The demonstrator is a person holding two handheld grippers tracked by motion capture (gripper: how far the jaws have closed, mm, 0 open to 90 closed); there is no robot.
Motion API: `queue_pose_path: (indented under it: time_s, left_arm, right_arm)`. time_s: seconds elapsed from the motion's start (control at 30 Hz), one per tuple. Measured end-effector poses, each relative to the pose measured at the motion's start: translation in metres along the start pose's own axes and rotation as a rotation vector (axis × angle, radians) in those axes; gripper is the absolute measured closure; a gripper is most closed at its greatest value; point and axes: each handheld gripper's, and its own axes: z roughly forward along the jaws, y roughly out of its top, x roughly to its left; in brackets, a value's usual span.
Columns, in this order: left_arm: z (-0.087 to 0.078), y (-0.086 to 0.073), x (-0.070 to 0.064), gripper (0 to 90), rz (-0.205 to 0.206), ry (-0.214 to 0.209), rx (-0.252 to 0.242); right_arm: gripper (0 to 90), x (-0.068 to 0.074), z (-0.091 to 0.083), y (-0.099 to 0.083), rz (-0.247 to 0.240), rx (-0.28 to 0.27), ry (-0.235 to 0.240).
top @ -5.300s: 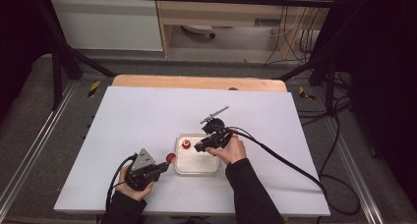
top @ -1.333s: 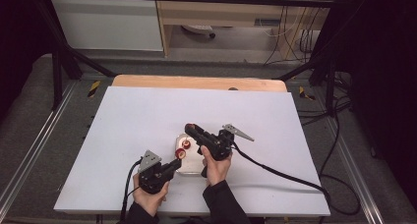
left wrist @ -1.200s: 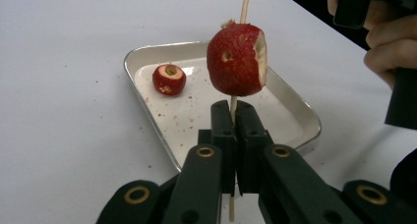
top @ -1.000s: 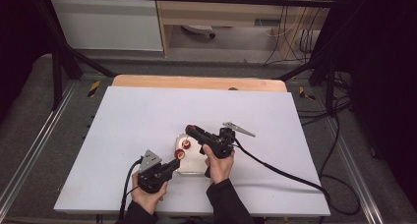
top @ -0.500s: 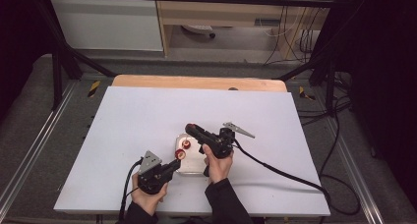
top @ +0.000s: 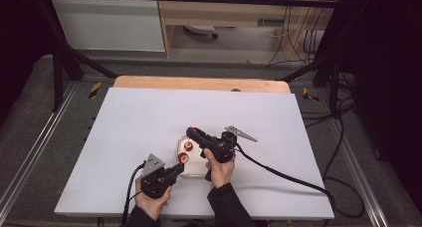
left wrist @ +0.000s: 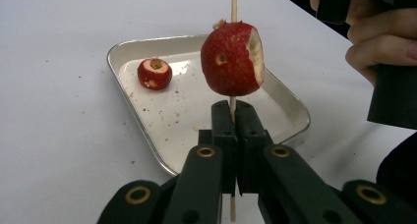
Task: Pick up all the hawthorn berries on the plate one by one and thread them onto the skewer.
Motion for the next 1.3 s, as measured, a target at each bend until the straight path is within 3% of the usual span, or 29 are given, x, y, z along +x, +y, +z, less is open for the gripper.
queue_pose_path:
  time_s: [0.13, 0.3, 0.43, 0.63, 0.83, 1.03, 1.3]
  left_arm:
    - [-0.004, 0.005, 0.001, 88.5, -0.009, -0.003, -0.027]
    - [0.0, 0.003, 0.003, 88.5, -0.014, -0.015, 0.0]
    - [0.0, 0.006, 0.004, 88.5, -0.01, -0.013, -0.014]
    - [0.003, 0.007, 0.007, 88.5, -0.016, -0.017, 0.009]
    - [0.001, 0.007, 0.009, 88.3, 0.021, -0.024, 0.007]
    - [-0.005, 0.008, 0.02, 88.2, 0.084, -0.017, 0.042]
    - [-0.013, 0.008, 0.033, 88.1, 0.146, 0.004, 0.1]
  right_arm:
    - [62.8, 0.001, 0.0, -0.005, 0.008, 0.025, 0.01]
    - [62.9, 0.001, 0.0, -0.014, -0.02, 0.045, 0.0]
    - [62.9, 0.001, 0.0, -0.019, -0.018, 0.068, -0.001]
    - [62.8, 0.001, 0.001, -0.028, -0.022, 0.1, -0.005]
    - [59.5, 0.002, -0.001, -0.026, -0.047, 0.105, -0.01]
    - [42.8, 0.004, -0.015, -0.011, -0.143, 0.136, -0.058]
    - [20.1, -0.005, -0.032, 0.005, -0.301, 0.305, -0.161]
